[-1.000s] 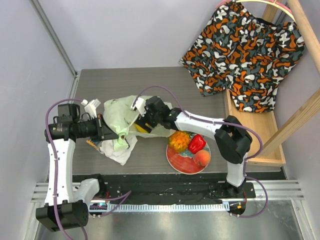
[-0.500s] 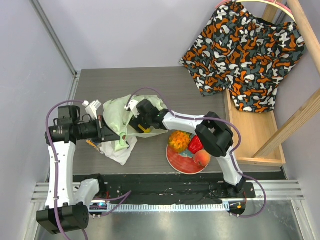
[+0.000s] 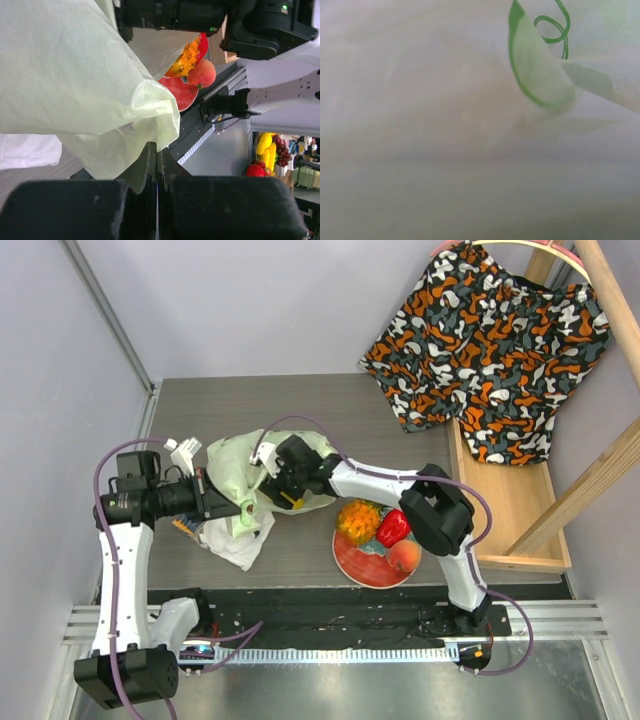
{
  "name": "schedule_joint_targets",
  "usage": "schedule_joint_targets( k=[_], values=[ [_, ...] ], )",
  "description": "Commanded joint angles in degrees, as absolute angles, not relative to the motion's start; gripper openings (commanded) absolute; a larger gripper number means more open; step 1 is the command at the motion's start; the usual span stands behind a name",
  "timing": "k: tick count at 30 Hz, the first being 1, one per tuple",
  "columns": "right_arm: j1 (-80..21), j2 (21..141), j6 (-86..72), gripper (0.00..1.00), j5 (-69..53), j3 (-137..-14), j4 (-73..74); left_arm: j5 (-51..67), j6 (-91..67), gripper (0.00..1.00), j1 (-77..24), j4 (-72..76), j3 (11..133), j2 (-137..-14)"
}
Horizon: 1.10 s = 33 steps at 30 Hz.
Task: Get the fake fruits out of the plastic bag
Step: Take out the fake fruit from the plastic bag, then place the fake fruit on the plate.
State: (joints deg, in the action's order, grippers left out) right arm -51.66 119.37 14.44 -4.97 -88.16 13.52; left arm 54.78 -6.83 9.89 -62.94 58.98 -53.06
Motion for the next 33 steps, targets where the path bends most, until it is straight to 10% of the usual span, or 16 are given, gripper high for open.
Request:
schedule_joint_targets(
  k=[1, 33],
  values=[
    [-51.59, 109.35, 18.10, 0.42, -9.31, -89.65, 15.81, 56.95, -12.90, 0.00, 10.28, -53.28, 56.52, -53.61],
    [-48.34, 70.59, 43.22, 0.39, -22.32, -70.76, 53.24, 55.11, -21.71, 0.00, 11.16, -36.91, 60.12, -61.96]
  ],
)
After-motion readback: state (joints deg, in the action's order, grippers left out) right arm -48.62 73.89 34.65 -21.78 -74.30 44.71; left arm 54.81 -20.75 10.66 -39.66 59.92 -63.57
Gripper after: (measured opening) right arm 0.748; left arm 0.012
